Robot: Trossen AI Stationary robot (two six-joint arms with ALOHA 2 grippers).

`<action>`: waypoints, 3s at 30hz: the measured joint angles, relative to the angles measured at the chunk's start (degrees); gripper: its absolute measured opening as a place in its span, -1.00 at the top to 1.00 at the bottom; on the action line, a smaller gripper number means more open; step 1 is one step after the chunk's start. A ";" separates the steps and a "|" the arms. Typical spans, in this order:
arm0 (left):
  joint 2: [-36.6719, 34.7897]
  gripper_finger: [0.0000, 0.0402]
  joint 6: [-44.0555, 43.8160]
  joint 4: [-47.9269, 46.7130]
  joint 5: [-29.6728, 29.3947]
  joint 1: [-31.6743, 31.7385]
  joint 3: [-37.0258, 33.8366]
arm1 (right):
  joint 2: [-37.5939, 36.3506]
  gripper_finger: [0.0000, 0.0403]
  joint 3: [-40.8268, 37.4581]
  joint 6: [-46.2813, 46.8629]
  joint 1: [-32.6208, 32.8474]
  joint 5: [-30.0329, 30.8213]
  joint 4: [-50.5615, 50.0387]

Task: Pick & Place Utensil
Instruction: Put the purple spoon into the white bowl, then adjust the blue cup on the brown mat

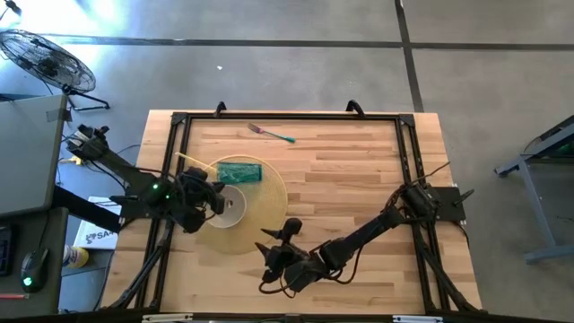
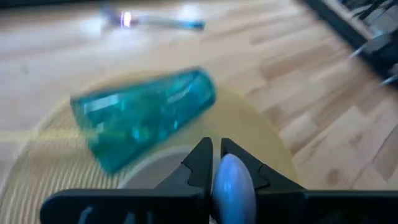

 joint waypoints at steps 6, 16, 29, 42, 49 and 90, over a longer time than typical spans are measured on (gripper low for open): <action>-0.02 0.89 -2.82 0.98 6.46 0.37 -2.08 | 0.00 0.02 0.00 0.00 -0.49 -0.30 -0.36; 0.74 0.65 -3.87 2.81 9.55 0.37 -4.40 | 0.00 0.02 0.00 0.19 -0.74 -4.14 -1.71; -1.85 -0.03 -3.48 -12.34 17.62 0.37 0.90 | -0.25 -0.02 0.00 2.70 -3.47 -17.65 -7.80; -2.32 -0.16 -4.17 -25.47 13.41 0.37 8.51 | -1.70 -0.39 7.32 5.12 -10.69 -31.93 -31.41; -2.32 -0.16 -3.60 -25.21 11.03 0.37 8.51 | -1.66 -0.61 11.44 0.04 -17.17 -39.44 -34.82; -9.66 -0.16 2.77 -30.77 -4.12 0.37 8.44 | 13.30 -0.94 35.78 -7.84 -41.32 -59.02 -49.29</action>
